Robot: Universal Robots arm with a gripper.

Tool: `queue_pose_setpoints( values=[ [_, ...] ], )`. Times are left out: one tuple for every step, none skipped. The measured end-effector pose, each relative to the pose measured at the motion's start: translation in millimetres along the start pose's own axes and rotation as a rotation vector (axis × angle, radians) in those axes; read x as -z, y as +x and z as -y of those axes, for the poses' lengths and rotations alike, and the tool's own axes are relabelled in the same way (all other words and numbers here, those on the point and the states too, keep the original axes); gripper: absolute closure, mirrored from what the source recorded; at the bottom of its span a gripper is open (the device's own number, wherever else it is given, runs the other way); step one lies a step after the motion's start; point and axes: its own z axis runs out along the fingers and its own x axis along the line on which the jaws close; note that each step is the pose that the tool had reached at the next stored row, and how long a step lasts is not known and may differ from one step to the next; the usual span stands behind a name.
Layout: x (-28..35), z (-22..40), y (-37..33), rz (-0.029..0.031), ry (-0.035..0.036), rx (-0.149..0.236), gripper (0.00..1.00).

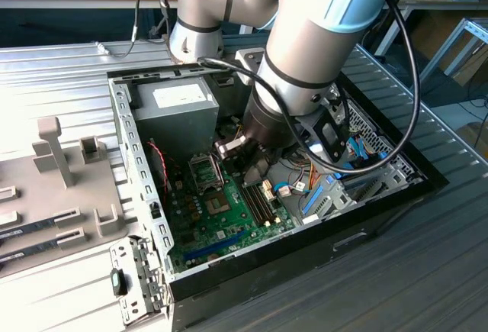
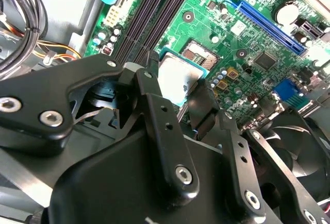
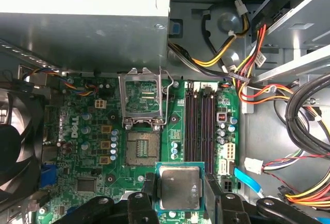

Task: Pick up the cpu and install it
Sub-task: 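Place the cpu into insertion slot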

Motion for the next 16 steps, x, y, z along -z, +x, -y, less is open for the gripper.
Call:
queue_pose_setpoints(
  values=[
    [-0.2, 0.0, 0.1, 0.0000, 0.0000, 0.000, 0.53],
    [-0.4, 0.0, 0.3, 0.0000, -0.0002, 0.000, 0.53],
    [-0.5, 0.0, 0.4, 0.0000, -0.0001, 0.000, 0.53],
    [-0.6, 0.0, 0.5, 0.0000, -0.0001, 0.000, 0.53],
    [-0.8, 0.0, 0.7, 0.0001, -0.0001, 0.000, 0.53],
    [-1.0, 0.0, 0.8, 0.0000, -0.0001, 0.000, 0.53],
    [-1.1, 0.0, 1.0, 0.0000, -0.0001, 0.000, 0.53],
    [-1.4, 0.1, 1.2, 0.0001, -0.0001, 0.000, 0.53],
    [-1.6, 0.1, 1.4, 0.0001, -0.0001, 0.000, 0.53],
    [-1.7, 0.1, 1.5, 0.0000, -0.0001, 0.000, 0.53],
    [-1.9, 0.1, 1.6, 0.0000, -0.0002, 0.000, 0.53],
    [-2.2, 0.1, 1.9, 0.0001, -0.0002, 0.000, 0.53],
    [-2.4, 0.1, 2.0, 0.0001, -0.0002, 0.000, 0.53],
    [-2.5, 0.1, 2.2, 0.0001, -0.0002, 0.000, 0.53],
    [-2.6, 0.1, 2.3, 0.0001, -0.0002, 0.000, 0.53],
    [-2.7, 0.1, 2.4, 0.0000, -0.0001, 0.000, 0.53]
  ],
)
